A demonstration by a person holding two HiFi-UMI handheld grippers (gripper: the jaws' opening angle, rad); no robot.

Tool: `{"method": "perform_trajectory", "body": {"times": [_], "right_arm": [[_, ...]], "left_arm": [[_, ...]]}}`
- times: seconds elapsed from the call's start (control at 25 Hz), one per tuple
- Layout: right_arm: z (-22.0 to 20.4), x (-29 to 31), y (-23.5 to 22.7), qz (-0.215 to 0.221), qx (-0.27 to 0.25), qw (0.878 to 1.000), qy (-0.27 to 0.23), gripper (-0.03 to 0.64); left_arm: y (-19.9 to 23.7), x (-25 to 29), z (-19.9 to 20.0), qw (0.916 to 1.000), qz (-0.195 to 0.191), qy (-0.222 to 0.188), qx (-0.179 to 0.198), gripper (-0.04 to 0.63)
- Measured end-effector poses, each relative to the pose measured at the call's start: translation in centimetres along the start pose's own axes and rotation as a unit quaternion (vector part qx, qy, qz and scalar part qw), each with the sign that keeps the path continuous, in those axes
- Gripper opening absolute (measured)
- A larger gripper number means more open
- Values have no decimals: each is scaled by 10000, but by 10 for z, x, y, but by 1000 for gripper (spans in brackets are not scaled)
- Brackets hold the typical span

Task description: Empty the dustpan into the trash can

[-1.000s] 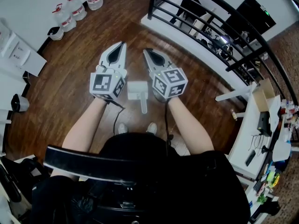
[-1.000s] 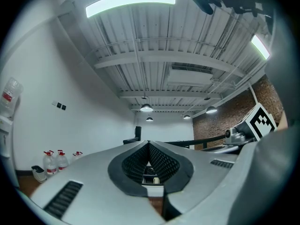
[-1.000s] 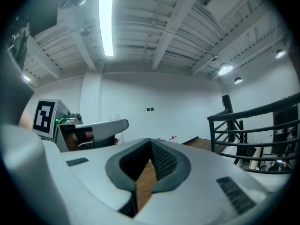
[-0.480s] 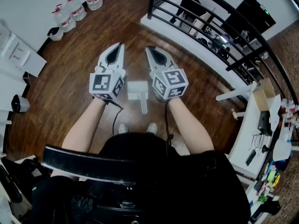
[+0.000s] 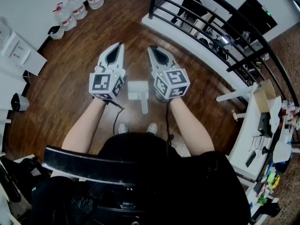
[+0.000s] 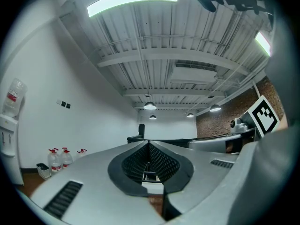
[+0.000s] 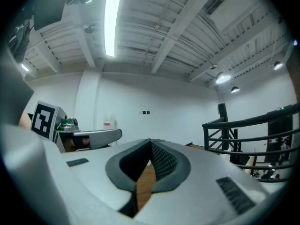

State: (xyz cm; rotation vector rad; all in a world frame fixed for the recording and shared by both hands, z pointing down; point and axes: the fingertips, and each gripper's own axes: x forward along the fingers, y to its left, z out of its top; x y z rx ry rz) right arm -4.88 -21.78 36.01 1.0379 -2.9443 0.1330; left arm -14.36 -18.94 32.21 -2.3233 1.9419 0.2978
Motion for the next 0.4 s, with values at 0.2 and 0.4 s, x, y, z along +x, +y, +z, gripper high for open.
{"method": "perform_trajectory", "body": {"times": [0.2, 0.4], "right_arm": [[0, -2, 3, 13, -13, 10000, 1, 5], [-2, -3, 7, 9, -11, 10000, 8, 5]], "left_arm": [[-1, -3, 2, 10000, 15, -17, 3, -6], [0, -9, 5, 10000, 9, -43, -5, -6]]}}
